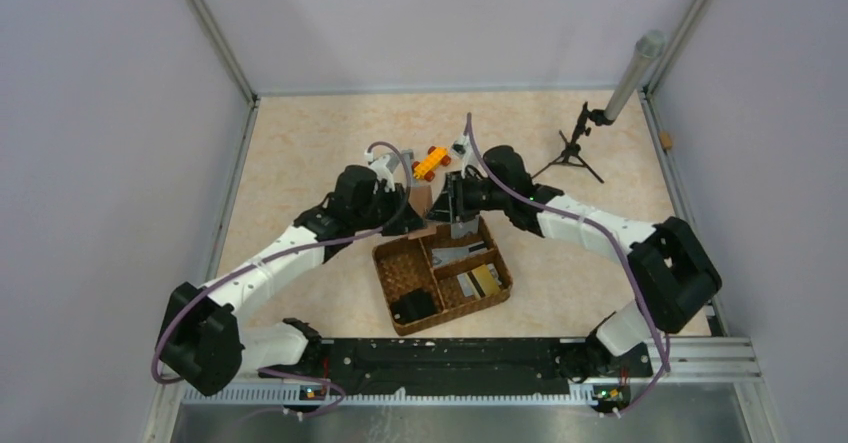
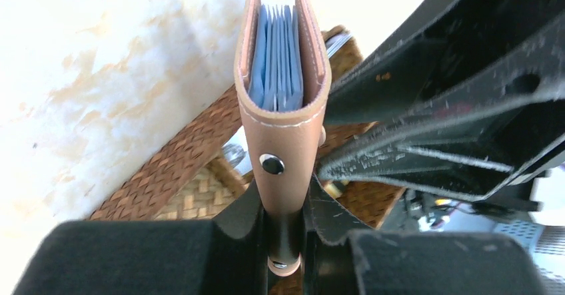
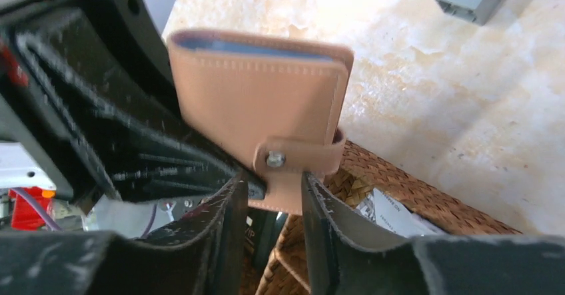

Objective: Put the credit cards into the card holder
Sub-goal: Close the card holder, then place the card holder at the center of the board.

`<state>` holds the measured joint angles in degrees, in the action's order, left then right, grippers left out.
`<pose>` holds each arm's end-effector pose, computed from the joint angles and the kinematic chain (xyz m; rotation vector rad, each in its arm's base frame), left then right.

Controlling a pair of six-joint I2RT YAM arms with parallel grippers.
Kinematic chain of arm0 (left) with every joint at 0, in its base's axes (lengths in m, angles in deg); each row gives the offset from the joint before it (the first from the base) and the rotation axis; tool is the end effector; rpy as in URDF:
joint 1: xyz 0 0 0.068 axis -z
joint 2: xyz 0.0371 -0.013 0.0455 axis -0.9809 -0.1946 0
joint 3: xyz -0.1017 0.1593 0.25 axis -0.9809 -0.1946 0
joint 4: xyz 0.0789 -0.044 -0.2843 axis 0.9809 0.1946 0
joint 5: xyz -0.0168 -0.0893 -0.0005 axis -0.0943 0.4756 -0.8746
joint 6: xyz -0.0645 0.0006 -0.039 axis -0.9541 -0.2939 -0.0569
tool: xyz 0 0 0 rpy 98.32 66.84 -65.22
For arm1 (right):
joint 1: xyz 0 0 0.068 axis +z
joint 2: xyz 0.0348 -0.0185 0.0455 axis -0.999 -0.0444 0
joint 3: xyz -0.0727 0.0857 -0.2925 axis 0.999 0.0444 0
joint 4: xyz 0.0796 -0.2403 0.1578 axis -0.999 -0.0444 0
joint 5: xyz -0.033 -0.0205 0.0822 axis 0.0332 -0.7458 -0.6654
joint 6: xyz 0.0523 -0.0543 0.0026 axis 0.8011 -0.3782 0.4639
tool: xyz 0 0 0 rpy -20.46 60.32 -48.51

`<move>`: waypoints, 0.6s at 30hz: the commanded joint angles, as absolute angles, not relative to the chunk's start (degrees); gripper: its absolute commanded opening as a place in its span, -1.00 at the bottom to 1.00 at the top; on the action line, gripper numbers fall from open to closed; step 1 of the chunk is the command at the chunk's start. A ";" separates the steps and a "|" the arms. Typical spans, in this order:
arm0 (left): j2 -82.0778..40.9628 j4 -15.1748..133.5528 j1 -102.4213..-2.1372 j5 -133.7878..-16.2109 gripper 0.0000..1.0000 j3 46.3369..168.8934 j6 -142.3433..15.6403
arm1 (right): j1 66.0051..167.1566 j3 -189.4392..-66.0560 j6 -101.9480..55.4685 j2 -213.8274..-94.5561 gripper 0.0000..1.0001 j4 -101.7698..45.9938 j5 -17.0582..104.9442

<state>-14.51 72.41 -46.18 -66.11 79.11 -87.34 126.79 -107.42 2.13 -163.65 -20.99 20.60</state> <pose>0.2443 -0.1784 0.2498 0.1169 2.3604 -0.9554 0.2902 0.2802 0.2422 -0.5063 2.2177 1.2789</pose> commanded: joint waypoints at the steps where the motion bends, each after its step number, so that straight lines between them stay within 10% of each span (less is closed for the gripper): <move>1: -13.44 67.62 -50.68 -61.02 -1.00 86.02 -88.02 | 124.01 -109.99 -1.29 -154.68 -0.18 -26.87 25.03; 6: -20.14 70.73 -60.39 -58.93 -0.96 89.02 -84.87 | 116.74 -108.45 -4.80 -149.92 0.14 -30.65 25.17; 18: -42.01 67.79 -71.99 -50.93 -1.00 92.13 -84.21 | 105.25 -101.79 -7.17 -145.74 0.23 -29.86 23.02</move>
<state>-40.48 71.45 -70.42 -53.52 91.28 -85.03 107.07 -103.09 -5.61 -149.21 -30.60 24.08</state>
